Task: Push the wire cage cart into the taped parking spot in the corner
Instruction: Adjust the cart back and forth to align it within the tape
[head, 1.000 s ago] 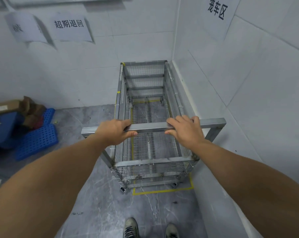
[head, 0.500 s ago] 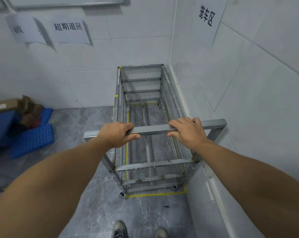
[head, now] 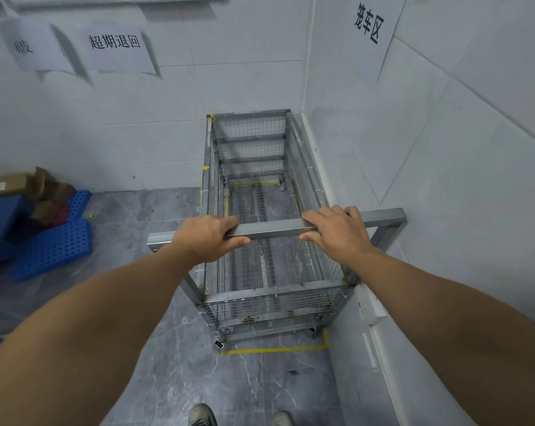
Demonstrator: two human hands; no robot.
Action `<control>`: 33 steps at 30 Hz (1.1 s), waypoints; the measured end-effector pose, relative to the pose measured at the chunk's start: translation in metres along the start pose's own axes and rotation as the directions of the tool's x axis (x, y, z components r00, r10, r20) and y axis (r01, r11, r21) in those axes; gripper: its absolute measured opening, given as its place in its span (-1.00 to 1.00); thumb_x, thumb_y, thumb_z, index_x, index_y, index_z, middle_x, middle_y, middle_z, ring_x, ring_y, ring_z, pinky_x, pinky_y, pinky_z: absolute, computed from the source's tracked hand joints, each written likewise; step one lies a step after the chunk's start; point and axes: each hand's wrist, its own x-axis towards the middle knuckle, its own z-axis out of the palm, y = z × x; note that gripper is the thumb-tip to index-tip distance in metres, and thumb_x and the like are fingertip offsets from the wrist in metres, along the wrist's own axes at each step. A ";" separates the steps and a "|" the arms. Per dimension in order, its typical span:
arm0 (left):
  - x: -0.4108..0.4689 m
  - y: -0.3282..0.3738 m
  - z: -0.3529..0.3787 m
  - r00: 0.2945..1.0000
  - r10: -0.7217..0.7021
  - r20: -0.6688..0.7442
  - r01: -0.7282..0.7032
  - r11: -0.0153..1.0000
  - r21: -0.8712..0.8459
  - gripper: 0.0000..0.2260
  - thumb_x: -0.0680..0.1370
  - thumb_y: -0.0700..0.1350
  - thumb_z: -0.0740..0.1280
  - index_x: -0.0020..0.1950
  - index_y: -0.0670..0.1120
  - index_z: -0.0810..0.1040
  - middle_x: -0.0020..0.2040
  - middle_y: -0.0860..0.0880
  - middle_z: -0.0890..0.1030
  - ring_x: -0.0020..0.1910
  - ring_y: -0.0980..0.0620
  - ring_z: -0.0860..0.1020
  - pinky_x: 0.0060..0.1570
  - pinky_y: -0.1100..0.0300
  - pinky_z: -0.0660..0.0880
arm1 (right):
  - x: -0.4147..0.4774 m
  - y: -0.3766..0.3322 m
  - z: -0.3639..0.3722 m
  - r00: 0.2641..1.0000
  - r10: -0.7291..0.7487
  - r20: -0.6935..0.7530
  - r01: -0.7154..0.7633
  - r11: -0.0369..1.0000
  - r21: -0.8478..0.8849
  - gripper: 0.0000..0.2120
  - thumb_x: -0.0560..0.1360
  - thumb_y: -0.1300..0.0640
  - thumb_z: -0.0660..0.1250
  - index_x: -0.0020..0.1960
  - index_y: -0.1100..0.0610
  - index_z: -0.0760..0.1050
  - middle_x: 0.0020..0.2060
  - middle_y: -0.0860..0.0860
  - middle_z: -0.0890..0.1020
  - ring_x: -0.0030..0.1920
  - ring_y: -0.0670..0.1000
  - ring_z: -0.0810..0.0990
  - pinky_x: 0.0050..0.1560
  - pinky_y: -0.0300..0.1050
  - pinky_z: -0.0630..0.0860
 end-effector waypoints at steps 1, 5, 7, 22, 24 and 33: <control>0.000 0.000 0.001 1.000 0.006 0.000 -0.006 1.000 0.012 -0.54 0.49 0.43 0.04 -0.14 0.04 0.33 -0.35 0.07 0.46 -0.38 0.05 0.46 -0.39 0.12 0.40 | 0.000 0.000 0.001 1.000 -0.002 -0.003 0.002 1.000 -0.003 -0.70 0.51 -0.32 0.17 0.04 -0.12 0.41 -0.04 -0.12 0.55 0.02 0.00 0.44 0.07 0.01 0.21; -0.001 -0.001 0.002 1.000 0.011 0.000 -0.011 0.999 0.037 -0.53 0.50 0.44 0.01 -0.14 0.05 0.33 -0.31 0.04 0.49 -0.35 0.02 0.48 -0.39 0.12 0.38 | -0.001 0.003 0.000 1.000 0.005 -0.009 -0.004 1.000 0.022 -0.65 0.47 -0.36 0.19 0.02 -0.11 0.41 -0.10 -0.13 0.53 -0.01 0.00 0.45 0.02 0.01 0.21; 0.000 -0.001 0.002 1.000 0.008 -0.001 -0.008 0.999 0.050 -0.52 0.49 0.45 0.00 -0.13 0.04 0.33 -0.30 0.04 0.50 -0.34 0.01 0.49 -0.39 0.12 0.38 | 0.001 0.005 -0.005 0.998 0.058 0.001 -0.058 0.997 0.047 -0.58 0.41 -0.44 0.21 -0.07 -0.09 0.37 -0.17 -0.13 0.47 -0.05 0.00 0.43 0.00 0.00 0.25; -0.007 0.000 0.007 0.997 0.002 -0.078 0.001 0.999 0.034 -0.52 0.46 0.48 -0.05 -0.13 0.09 0.31 -0.29 0.08 0.50 -0.35 0.04 0.48 -0.39 0.14 0.40 | -0.021 0.037 -0.007 0.982 0.187 -0.035 -0.188 0.982 -0.014 -0.35 0.33 -0.57 -0.08 0.00 -0.08 0.42 -0.15 -0.09 0.45 0.01 0.09 0.46 0.21 0.10 0.25; -0.010 0.002 0.006 0.993 -0.017 -0.114 0.018 1.000 0.011 -0.52 0.47 0.48 -0.05 -0.09 0.10 0.34 -0.26 0.09 0.50 -0.33 0.04 0.49 -0.34 0.14 0.43 | -0.021 0.037 -0.007 0.982 0.182 -0.044 -0.182 0.983 -0.011 -0.38 0.35 -0.56 -0.05 -0.01 -0.09 0.42 -0.16 -0.10 0.42 0.01 0.08 0.46 0.22 0.10 0.25; -0.019 0.007 0.021 0.978 -0.101 -0.183 0.124 0.985 0.122 -0.50 0.53 0.42 -0.06 0.00 0.07 0.44 -0.16 0.07 0.55 -0.16 -0.03 0.55 -0.04 -0.02 0.39 | -0.022 0.039 -0.007 0.980 0.195 -0.040 -0.195 0.981 0.000 -0.46 0.36 -0.55 0.01 -0.07 -0.11 0.36 -0.15 -0.10 0.42 0.02 0.05 0.45 0.20 0.08 0.25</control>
